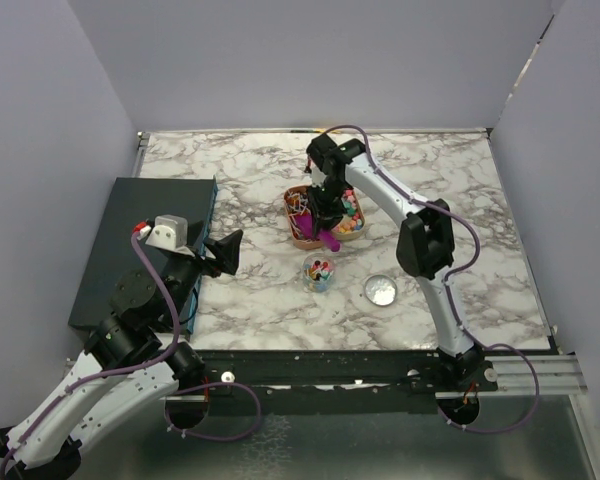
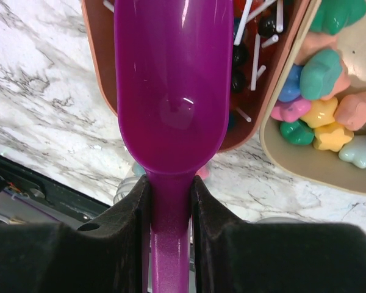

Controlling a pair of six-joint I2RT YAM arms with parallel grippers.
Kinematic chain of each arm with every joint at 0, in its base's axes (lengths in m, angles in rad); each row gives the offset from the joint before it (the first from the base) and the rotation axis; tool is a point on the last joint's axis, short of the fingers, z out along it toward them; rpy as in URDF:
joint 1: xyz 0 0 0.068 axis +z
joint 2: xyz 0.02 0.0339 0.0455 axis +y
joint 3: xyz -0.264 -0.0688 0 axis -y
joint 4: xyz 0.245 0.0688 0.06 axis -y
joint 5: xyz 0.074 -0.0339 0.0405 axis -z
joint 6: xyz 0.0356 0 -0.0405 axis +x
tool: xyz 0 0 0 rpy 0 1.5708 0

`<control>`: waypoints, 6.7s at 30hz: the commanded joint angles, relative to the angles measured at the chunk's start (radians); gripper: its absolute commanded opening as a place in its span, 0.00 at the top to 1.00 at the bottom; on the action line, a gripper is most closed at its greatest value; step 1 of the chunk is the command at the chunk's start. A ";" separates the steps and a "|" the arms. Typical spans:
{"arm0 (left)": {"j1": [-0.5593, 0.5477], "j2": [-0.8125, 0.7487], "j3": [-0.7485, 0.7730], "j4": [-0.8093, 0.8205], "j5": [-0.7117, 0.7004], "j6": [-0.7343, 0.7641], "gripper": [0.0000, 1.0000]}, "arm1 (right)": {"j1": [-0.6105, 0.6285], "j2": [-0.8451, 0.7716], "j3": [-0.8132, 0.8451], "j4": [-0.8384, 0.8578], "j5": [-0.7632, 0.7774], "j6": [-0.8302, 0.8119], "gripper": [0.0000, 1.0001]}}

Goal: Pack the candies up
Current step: Scoop the fake candies from the storage box, then place the fake candies in the packing bottle.

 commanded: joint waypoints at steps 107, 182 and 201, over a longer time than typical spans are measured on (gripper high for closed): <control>0.007 0.077 -0.015 -0.006 -0.045 0.026 0.17 | 0.014 -0.419 -0.741 0.828 0.246 -0.086 1.00; 0.009 0.369 0.012 0.045 0.366 -0.062 0.17 | 0.236 -1.357 -1.154 0.716 -0.132 -0.760 1.00; 0.009 0.364 0.015 0.032 0.355 -0.063 0.17 | 0.237 -1.388 -1.096 0.622 -0.115 -0.695 1.00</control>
